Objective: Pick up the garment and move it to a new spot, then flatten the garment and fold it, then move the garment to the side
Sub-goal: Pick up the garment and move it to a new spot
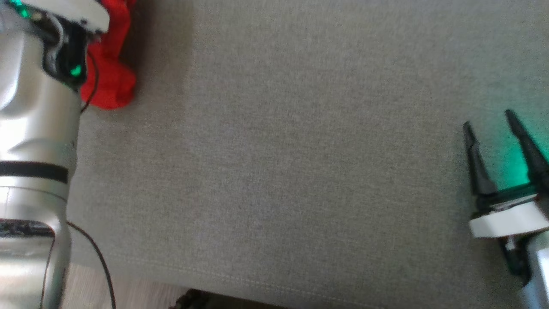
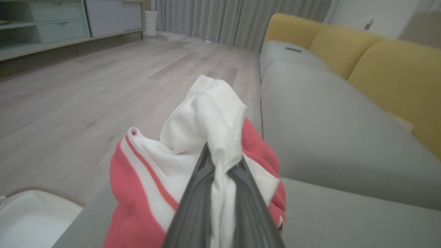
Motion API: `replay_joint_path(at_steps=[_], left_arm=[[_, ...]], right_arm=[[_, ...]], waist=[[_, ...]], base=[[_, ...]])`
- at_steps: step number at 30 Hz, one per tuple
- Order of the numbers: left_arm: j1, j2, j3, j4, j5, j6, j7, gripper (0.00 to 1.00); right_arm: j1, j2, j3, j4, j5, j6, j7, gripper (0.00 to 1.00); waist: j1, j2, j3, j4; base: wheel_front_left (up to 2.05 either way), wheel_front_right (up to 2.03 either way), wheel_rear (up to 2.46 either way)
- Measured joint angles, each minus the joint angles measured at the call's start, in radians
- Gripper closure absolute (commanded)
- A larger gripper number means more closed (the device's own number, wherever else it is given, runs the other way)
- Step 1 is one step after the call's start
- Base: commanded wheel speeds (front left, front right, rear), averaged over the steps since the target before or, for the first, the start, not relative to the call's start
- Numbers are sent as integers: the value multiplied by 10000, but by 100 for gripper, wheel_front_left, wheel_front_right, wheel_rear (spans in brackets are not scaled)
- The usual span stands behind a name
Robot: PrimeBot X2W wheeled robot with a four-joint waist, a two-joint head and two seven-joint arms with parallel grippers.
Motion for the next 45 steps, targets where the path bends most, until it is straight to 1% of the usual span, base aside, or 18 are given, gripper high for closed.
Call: replay_joint_path(at_steps=[2,4,6,7,8,13,17,18,19,23,29,32,35,36,37,38,42,45], left_arm=[[-99,140,-460,-727,-523,0,-40,100],[-127,284,-895,-1515,-1175,0,98,100],[-132,435,-1337,-2280,-1678,0,293,100],[-128,568,-1733,-3024,-2054,0,514,100],[-118,623,-1871,-3377,-2213,2,596,100],[212,623,-2587,-4656,-2518,0,1035,100],[1121,332,-3285,-5227,-2324,50,1164,100],[1381,247,-3530,-5294,-2144,100,1149,100],[1381,247,-3530,-5294,-2144,100,1149,100],[2453,-324,-4293,-5131,-1804,274,713,100],[3827,-1223,-5273,-3599,-1544,268,-61,100],[4119,-1419,-5572,-2874,-1490,176,-437,100],[4137,-1490,-5666,-2539,-1402,130,-619,100],[4139,-1505,-5682,-2520,-1404,102,-669,79],[4138,-1528,-5687,-2525,-1384,104,-702,31],[4139,-1536,-5672,-2548,-1313,117,-702,0],[4338,-1576,-5083,-3336,-798,556,-702,0],[4945,-1597,-4531,-4013,-215,895,-708,0]], right_arm=[[-1,339,117,303,67,0,-61,0],[-10,802,123,543,422,0,-113,0],[-26,1049,222,752,502,0,-180,0],[-46,1231,270,888,596,0,-203,0],[-58,1331,290,903,617,0,-207,0],[-126,1825,583,915,648,0,-209,0],[-283,2165,667,918,740,0,-209,0],[-324,2215,683,907,750,0,-209,0],[-324,2215,683,907,750,0,-209,0],[-470,2435,805,861,836,0,-211,0],[-640,2671,974,803,838,0,-211,0],[-708,2692,1005,800,836,0,-211,0],[-706,2731,951,826,836,0,-211,0],[-701,2748,907,857,836,0,-211,0],[-696,2752,874,888,836,0,-211,0],[-691,2755,871,911,836,0,-211,0],[-575,2800,901,1135,838,0,-211,0],[-273,2823,876,1246,840,0,-211,0]], waist=[[-1,0,-371,-13],[-1,0,-762,-71],[-1,1,-1152,-179],[-1,0,-1519,-361],[-1,1,-1665,-491],[-1,1,-2170,-1399],[-1,0,-2386,-2244],[-1,1,-2409,-2457],[-1,1,-2409,-2457],[-1,1,-2374,-3272],[-1,0,-1935,-4276],[-1,0,-1632,-4610],[-1,0,-1450,-4809],[0,0,-1467,-4820],[-1,0,-1512,-4816],[-1,0,-1582,-4798],[-1,1,-2074,-4587],[-1,0,-2616,-4279]], base=[[0,0,0],[0,0,0],[0,0,0],[0,0,0],[0,0,0],[0,0,0],[0,0,0],[0,0,0],[0,0,0],[0,0,0],[0,0,0],[0,0,0],[0,0,0],[0,0,0],[0,0,0],[0,0,0],[0,0,0],[0,0,0]])
